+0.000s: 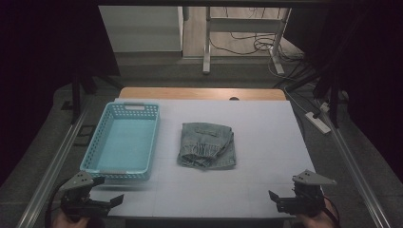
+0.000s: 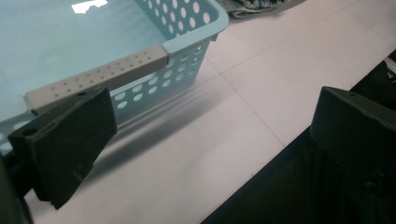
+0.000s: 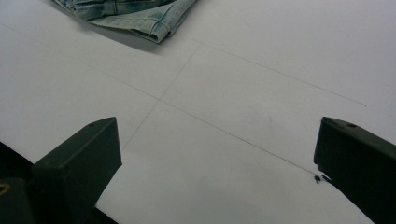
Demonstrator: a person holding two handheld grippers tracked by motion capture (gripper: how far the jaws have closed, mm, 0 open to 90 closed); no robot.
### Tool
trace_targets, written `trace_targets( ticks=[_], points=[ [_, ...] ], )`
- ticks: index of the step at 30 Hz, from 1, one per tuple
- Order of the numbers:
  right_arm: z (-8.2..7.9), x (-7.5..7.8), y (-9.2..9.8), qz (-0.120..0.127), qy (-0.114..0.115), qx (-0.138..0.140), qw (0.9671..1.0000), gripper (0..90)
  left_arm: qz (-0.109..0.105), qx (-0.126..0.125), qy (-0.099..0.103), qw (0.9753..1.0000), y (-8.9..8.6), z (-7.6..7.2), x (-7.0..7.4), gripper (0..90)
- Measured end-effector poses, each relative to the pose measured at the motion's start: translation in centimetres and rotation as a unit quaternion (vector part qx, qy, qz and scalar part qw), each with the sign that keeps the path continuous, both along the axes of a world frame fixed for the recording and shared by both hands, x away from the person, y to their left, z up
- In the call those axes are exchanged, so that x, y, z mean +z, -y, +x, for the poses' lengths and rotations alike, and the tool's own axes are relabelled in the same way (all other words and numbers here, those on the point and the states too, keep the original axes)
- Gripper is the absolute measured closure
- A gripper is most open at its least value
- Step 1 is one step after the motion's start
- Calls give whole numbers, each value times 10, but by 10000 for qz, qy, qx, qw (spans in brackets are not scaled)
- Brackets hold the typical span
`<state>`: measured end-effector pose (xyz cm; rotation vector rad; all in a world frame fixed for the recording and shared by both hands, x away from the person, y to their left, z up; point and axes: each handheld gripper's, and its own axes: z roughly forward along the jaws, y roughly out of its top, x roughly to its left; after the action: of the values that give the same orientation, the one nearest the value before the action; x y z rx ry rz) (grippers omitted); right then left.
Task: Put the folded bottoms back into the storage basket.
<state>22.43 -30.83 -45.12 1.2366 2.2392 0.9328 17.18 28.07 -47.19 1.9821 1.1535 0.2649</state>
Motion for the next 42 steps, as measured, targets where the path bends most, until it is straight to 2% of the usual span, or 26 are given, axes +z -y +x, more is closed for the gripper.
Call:
trace_targets(
  ticks=[5, 7, 11, 24, 40, 42],
  points=[
    [0, 0, 0, -30, 0, 3, 10000, 10, 11, -146, 31, 9999, 4, 1, 1, 0],
    [0, 0, 0, -25, -8, 3, 10000, 10, -59, -211, 31, 9998, 5, 2, 1, 0],
    [0, 0, 0, -4, -17, 10, 10000, 10, -137, -268, 70, 9995, 7, 3, 1, 0],
    [1, 0, -1, -30, -47, 19, 10000, 10, -203, -477, 105, 9986, 17, 8, 2, 0],
    [1, 0, 0, -29, -46, 16, 10000, 10, -310, -841, 99, 9959, 36, 16, 2, 0],
    [1, 0, 0, -29, -47, 15, 10000, 10, -358, -932, 114, 9949, 38, 17, 2, 0]
  ],
)
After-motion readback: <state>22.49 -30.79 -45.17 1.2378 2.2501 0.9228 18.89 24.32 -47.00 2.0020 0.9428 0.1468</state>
